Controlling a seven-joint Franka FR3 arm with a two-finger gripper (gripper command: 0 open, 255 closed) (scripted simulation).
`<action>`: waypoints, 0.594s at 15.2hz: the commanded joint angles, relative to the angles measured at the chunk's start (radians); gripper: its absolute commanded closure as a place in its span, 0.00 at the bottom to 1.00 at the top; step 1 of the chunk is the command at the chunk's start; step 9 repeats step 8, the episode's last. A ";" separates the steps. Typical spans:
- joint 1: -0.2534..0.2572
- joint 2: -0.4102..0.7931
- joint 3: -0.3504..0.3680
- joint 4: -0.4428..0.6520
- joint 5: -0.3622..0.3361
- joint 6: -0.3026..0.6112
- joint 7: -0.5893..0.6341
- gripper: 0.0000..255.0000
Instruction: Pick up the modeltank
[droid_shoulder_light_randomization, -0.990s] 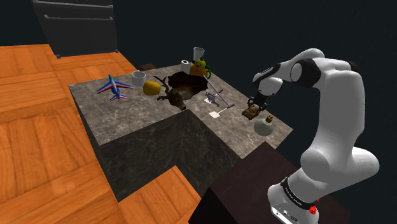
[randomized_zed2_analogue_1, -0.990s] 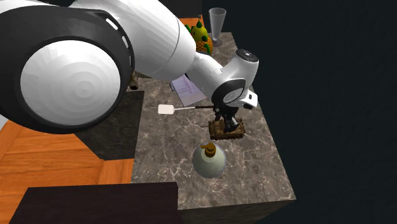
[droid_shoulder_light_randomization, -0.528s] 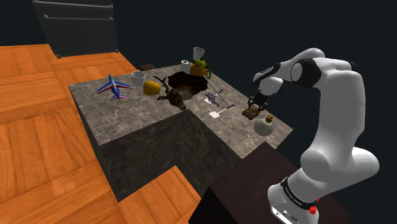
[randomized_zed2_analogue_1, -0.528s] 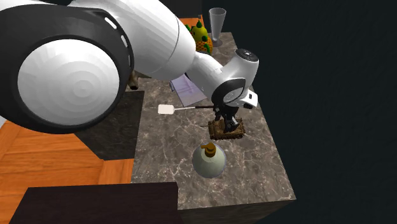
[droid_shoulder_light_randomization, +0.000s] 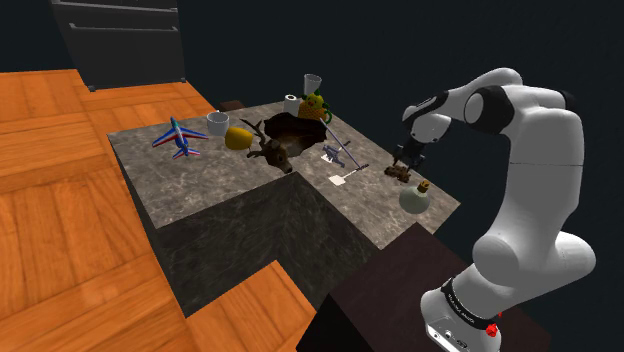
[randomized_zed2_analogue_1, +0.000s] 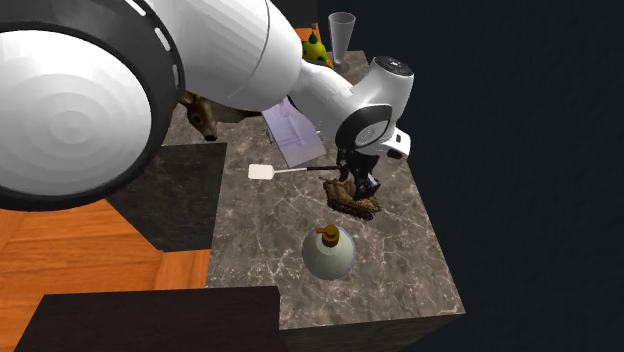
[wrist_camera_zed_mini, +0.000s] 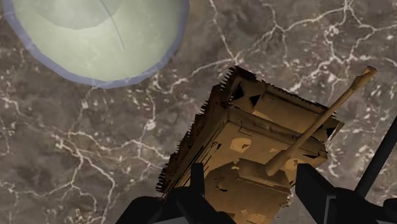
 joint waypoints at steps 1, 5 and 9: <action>0.004 -0.020 -0.005 -0.002 -0.007 -0.017 0.006 1.00; 0.011 -0.056 -0.015 -0.002 -0.021 -0.052 0.016 1.00; 0.013 -0.066 -0.018 -0.001 -0.024 -0.062 0.018 1.00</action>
